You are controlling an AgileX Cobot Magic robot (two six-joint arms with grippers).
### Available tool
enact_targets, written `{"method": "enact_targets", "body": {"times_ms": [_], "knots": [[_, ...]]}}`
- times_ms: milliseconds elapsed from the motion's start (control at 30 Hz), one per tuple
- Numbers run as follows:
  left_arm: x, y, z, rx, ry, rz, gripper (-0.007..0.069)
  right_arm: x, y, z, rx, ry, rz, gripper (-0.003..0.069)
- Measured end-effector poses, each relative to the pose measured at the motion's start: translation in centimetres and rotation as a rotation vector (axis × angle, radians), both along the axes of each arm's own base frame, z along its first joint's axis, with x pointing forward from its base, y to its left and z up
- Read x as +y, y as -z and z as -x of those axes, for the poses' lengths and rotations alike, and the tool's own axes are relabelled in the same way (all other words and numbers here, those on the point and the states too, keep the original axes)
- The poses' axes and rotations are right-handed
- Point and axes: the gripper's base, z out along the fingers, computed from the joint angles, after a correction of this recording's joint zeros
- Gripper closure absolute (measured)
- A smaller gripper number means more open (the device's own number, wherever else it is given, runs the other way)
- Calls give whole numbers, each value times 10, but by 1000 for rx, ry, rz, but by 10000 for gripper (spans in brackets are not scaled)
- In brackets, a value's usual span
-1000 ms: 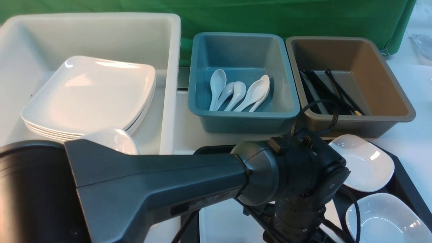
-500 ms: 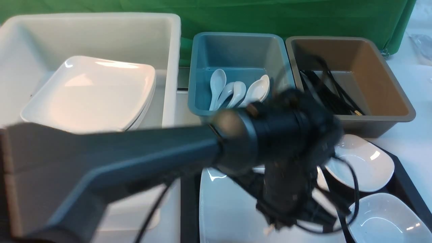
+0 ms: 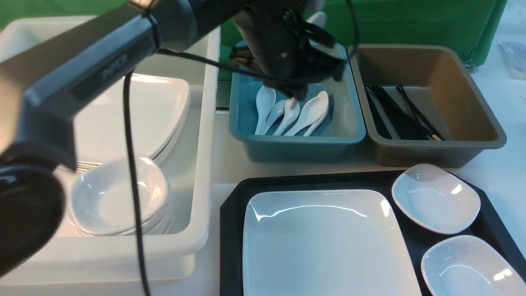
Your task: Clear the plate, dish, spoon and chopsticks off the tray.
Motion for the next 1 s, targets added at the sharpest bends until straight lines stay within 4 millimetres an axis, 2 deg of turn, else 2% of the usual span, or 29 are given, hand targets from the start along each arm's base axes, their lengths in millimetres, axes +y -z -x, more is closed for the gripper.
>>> {"method": "enact_targets", "body": {"times_ms": [33,100,167,267,333,367,400,433,467,533,567,633,733,767,833,867,900,1000], "knots": [[4,9,-16,-7,-18,1,601,1,-1,-1,-9,-1,-12,444],[5,21,-32,-13,-27,-1,599,2,-1,-1,-10,-4,-26,442],[4,32,-42,-16,-30,-3,594,3,-1,-1,-13,-4,-32,442],[4,51,-56,-14,-41,-5,544,3,-2,-2,-30,-6,-34,442],[5,54,-59,-12,-45,-5,514,3,-2,-3,-40,-5,-35,441],[7,60,-63,-4,-53,-7,435,3,-3,-3,-43,-5,-35,437],[8,59,-63,-5,-53,-6,427,3,-3,-3,-43,-5,-35,437],[10,60,-64,1,-57,-9,361,3,-3,-3,-42,-11,-32,433],[10,60,-64,1,-59,-9,342,3,-3,-3,-42,-11,-32,433],[14,55,-62,15,-61,-17,238,4,-1,-1,-17,-64,-8,425],[15,51,-59,28,-59,-26,207,5,1,2,18,-95,-9,424],[18,42,-55,32,-41,-44,198,9,5,4,69,-135,-27,423],[22,19,-47,6,-16,-46,268,18,14,5,129,-207,-75,421],[25,-3,-40,-36,-8,-31,370,25,23,6,149,-258,-83,421],[32,-35,-27,-104,19,-19,502,35,40,7,173,-308,-73,421],[36,-55,-18,-145,35,-8,557,42,57,8,189,-343,-48,421],[37,-58,-16,-151,36,-7,569,44,62,8,197,-354,-38,421],[53,-99,13,-219,45,10,609,54,105,12,260,-393,50,414]]}}
